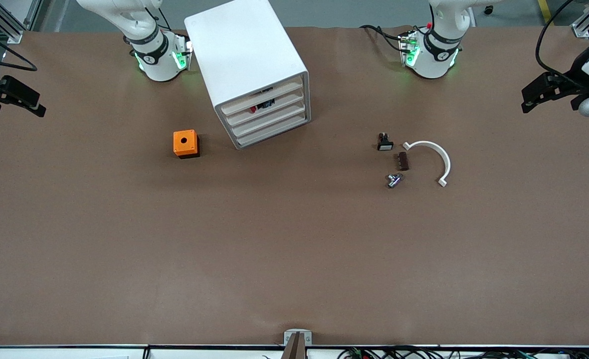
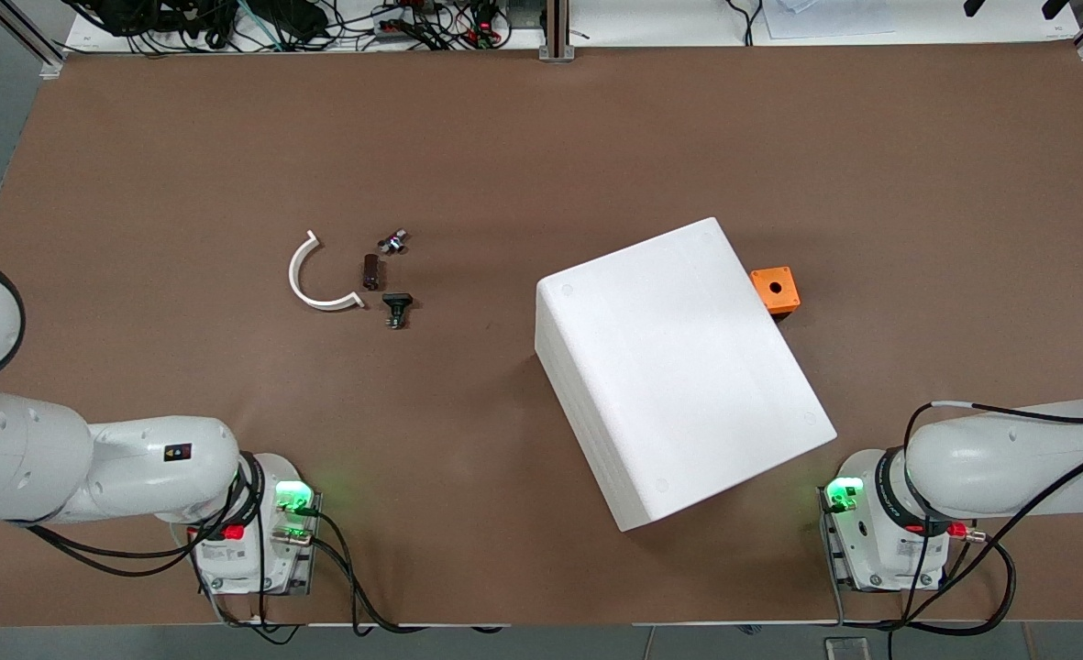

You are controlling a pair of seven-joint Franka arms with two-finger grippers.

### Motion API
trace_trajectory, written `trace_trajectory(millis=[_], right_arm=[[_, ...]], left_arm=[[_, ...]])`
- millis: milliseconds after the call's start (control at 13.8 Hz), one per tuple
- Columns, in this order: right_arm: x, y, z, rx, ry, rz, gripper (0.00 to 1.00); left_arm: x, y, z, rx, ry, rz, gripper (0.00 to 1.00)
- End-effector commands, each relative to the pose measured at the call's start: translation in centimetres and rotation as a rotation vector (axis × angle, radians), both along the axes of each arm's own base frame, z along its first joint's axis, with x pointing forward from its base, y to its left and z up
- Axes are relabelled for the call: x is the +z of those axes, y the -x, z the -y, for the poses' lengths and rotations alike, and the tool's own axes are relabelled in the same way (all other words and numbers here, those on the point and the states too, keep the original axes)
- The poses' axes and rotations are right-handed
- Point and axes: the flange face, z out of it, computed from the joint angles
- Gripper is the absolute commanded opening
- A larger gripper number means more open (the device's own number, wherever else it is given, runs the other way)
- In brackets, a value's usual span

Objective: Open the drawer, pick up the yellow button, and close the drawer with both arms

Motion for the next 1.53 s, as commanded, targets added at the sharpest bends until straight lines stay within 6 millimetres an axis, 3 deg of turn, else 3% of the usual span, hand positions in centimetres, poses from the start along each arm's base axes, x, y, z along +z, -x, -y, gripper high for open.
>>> trace_trajectory(millis=[0, 291, 582, 873, 1091, 1455], right_arm=[[0.4, -0.2, 0.3, 0.007, 0.016, -0.003, 1.00], [0.4, -0.2, 0.3, 0.007, 0.016, -0.003, 1.00], [0.5, -0.2, 0.3, 0.007, 0.017, -0.002, 1.00], [0.5, -0.2, 0.4, -0.005, 0.006, 0.000, 1.00], [0.5, -0.3, -0.2, 0.001, 0.005, 0.003, 1.00], [-0.2, -0.9, -0.7, 0.011, 0.010, -0.008, 1.00]], left_arm=[[0.6, -0.1, -0.3, -0.008, 0.007, 0.001, 1.00], [-0.1, -0.6, -0.2, -0.007, 0.008, -0.009, 1.00], [-2.6, -3.5, 0.9, -0.036, 0.033, -0.050, 1.00], [-6.9, -5.2, 6.4, -0.047, 0.041, -0.111, 1.00], [-10.5, -6.1, 10.6, 0.116, 0.026, -0.148, 1.00], [-18.4, -6.8, 18.8, 0.466, 0.004, -0.250, 1.00]])
